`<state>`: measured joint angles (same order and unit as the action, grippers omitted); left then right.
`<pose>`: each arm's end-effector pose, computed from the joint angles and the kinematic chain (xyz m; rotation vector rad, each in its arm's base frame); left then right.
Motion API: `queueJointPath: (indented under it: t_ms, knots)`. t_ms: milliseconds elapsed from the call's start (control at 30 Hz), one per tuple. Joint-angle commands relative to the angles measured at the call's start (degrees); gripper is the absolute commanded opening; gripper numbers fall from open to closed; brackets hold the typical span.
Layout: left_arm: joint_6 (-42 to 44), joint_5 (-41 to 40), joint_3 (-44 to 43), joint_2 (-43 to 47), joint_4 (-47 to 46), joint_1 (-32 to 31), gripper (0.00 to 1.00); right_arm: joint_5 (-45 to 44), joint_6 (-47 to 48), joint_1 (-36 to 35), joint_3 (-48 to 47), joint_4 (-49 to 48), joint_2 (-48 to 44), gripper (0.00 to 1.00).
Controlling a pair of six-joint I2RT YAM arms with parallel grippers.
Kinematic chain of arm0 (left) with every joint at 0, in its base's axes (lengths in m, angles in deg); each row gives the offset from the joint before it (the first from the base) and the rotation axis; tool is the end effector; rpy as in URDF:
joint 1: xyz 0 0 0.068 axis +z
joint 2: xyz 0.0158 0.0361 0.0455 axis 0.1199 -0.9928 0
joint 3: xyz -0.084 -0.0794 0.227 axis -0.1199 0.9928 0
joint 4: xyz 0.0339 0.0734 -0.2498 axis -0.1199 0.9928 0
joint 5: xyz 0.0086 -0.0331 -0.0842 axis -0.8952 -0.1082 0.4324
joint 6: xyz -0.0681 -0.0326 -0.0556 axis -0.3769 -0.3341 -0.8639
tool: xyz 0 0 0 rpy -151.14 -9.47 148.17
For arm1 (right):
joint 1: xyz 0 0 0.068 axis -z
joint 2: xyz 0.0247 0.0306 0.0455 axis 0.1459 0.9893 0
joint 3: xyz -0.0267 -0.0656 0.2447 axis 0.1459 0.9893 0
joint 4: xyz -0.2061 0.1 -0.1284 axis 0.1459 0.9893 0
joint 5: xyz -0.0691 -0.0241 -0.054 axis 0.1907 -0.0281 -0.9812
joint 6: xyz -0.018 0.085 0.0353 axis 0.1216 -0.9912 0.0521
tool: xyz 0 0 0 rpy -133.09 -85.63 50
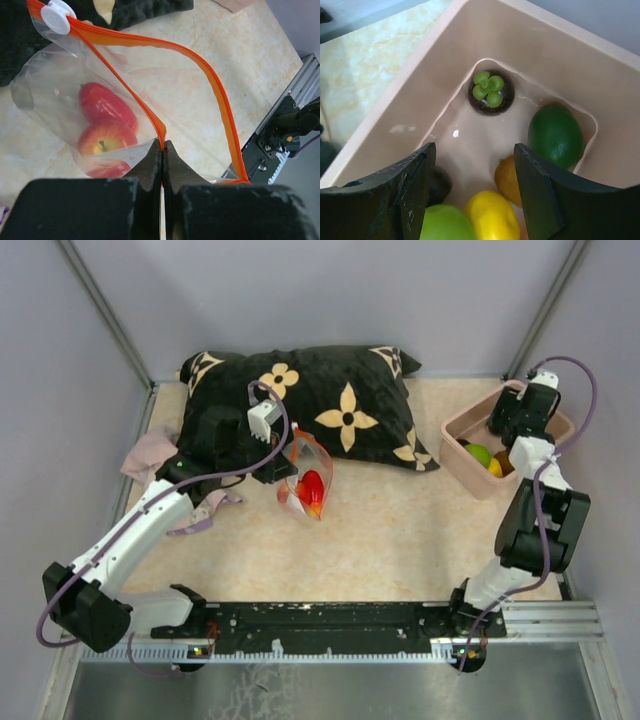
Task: Place the food in the zip-top bag and seal the zipper
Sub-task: Pick up the fake fruit from the bin.
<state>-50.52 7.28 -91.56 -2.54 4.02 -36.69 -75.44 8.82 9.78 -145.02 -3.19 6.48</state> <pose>0.2589 -0.1877 0.3056 0.6198 2.0823 -0.8522 0.3993 -0.1327 0.2377 0.4246 2.0040 -0.1622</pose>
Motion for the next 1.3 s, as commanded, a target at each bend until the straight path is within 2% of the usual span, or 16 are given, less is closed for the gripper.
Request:
queueJointPath:
  t_ms: [0,367,633,1033,1167,1267]
  knots:
    - [-0.19,2.58,0.83,0.51,-2.11,0.43,0.00,3.22,2.32,2.24,-1.39,-9.52,4.93,0.65]
    - [-0.38,2.51,1.09,-0.40,-2.64,1.46,0.00,4.62,7.83,3.26,-8.84,-11.63,18.36,0.68]
    - [-0.11,2.96,1.23,-1.92,-2.73,1.49,0.00,4.01,9.29,3.51,-11.05,-17.11,23.80,0.68]
    - [0.52,2.99,1.19,-3.66,-2.73,1.55,0.00,6.75,11.34,3.82,-16.62,-16.89,32.37,0.68]
    - [0.50,3.39,1.18,-4.00,-2.73,1.52,0.00,7.91,11.80,3.87,-18.71,-14.96,33.96,0.66]
    - [0.40,3.67,1.09,-4.02,-2.73,1.55,0.00,9.13,11.82,3.89,-18.99,-14.17,33.70,0.59]
